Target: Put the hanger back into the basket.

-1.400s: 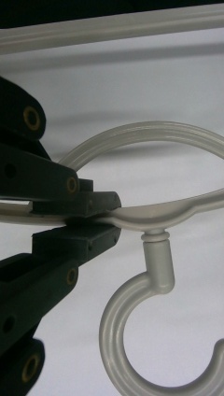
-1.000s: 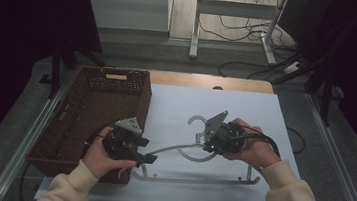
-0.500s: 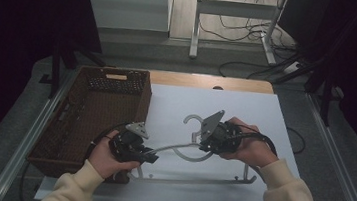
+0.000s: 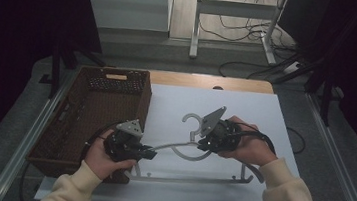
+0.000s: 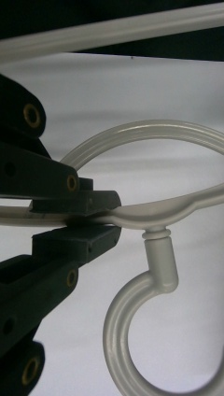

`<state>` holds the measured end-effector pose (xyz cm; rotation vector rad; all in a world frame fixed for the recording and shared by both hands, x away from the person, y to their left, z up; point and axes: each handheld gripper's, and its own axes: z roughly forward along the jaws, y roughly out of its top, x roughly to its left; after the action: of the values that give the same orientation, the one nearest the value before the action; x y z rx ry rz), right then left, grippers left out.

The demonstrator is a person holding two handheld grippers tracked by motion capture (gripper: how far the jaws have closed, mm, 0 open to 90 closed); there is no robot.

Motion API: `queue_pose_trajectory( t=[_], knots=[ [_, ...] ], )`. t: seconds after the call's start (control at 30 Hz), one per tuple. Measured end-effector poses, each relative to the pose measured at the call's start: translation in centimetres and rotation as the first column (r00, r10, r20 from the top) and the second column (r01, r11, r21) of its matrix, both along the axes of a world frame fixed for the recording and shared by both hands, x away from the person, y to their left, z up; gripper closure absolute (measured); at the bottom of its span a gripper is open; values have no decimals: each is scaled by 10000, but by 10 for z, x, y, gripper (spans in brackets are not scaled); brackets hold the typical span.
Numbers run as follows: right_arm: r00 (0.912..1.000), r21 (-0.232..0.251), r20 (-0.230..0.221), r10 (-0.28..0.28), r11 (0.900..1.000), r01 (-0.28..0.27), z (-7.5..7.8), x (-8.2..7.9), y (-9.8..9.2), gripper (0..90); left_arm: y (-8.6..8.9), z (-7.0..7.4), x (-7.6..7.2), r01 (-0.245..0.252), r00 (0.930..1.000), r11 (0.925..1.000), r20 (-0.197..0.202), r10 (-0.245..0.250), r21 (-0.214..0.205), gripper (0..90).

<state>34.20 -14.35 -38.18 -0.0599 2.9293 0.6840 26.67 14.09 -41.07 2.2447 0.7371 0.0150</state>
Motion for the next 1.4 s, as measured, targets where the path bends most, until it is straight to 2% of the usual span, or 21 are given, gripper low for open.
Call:
queue_pose_trajectory(
  t=[0.23,0.37,0.53,0.57,0.6,0.73,0.77,0.8,0.83,0.87,0.9,0.93,0.97,1.0,1.03,1.07,1.2,1.23,1.27,1.33,1.4],
  knots=[
    [9994,260,-220,-253,9993,259,1,2,1,786,3,3,-4,-81,9995,9998,290,85,-162,808],
    [9977,716,-206,-646,9953,660,4,4,-2,608,5,3,-5,-68,9992,9998,385,76,-194,808],
    [9861,1945,-11,-1663,9672,1633,18,2,-15,380,13,6,-5,-256,9987,9983,435,279,-528,808],
    [9861,1945,-11,-1663,9672,1633,18,2,-15,380,13,6,-5,-256,9987,9983,435,279,-528,808],
    [9760,2420,-118,-2172,9465,2136,23,0,-26,330,17,7,-5,-367,9980,9976,490,395,-583,808],
    [9587,3373,-680,-2761,8980,2826,28,-5,-49,291,26,9,-6,-573,9967,9957,533,613,-732,808],
    [9540,3449,-724,-2910,8902,2977,28,-6,-54,282,26,9,-6,-573,9967,9957,533,613,-732,808],
    [9540,3449,-724,-2910,8902,2977,28,-6,-54,282,28,10,-6,-661,9961,9943,537,707,-835,808],
    [9453,3562,-814,-3159,8766,3236,27,-9,-65,272,34,13,-7,-826,9944,9927,580,879,-884,808],
    [9453,3562,-814,-3159,8766,3236,27,-9,-65,272,34,13,-7,-826,9944,9927,580,879,-884,808],
    [9363,3787,-918,-3389,8577,3476,25,-13,-77,263,39,16,-7,-990,9927,9901,595,1052,-992,808],
    [9325,3900,-1005,-3469,8485,3577,24,-15,-81,261,41,17,-7,-1036,9919,9892,628,1105,-1038,808],
    [9325,3900,-1005,-3469,8485,3577,24,-15,-81,261,41,17,-7,-1036,9919,9892,628,1105,-1038,808],
    [9252,4167,-1183,-3605,8277,3758,22,-18,-91,259,46,20,-7,-1158,9900,9870,674,1237,-1115,808],
    [9252,4167,-1183,-3605,8277,3758,22,-18,-91,259,46,20,-7,-1158,9900,9870,674,1237,-1115,808],
    [9187,4286,-1254,-3746,8147,3907,19,-20,-100,258,49,22,-7,-1269,9882,9848,713,1359,-1185,808],
    [9101,4378,-1342,-3921,8004,4095,14,-24,-110,254,53,24,-7,-1420,9854,9815,756,1525,-1287,808],
    [9049,4490,-1440,-4004,7885,4203,11,-26,-116,253,55,24,-7,-1461,9847,9806,756,1568,-1307,808],
    [9049,4490,-1440,-4004,7885,4203,11,-26,-116,253,57,25,-7,-1523,9838,9790,744,1634,-1359,808],
    [8968,4634,-1565,-4138,7710,4367,6,-29,-124,253,62,26,-7,-1660,9810,9756,772,1782,-1436,808],
    [8918,4660,-1658,-4210,7635,4471,2,-31,-129,253,64,27,-7,-1709,9798,9743,787,1837,-1466,808]
  ],
)
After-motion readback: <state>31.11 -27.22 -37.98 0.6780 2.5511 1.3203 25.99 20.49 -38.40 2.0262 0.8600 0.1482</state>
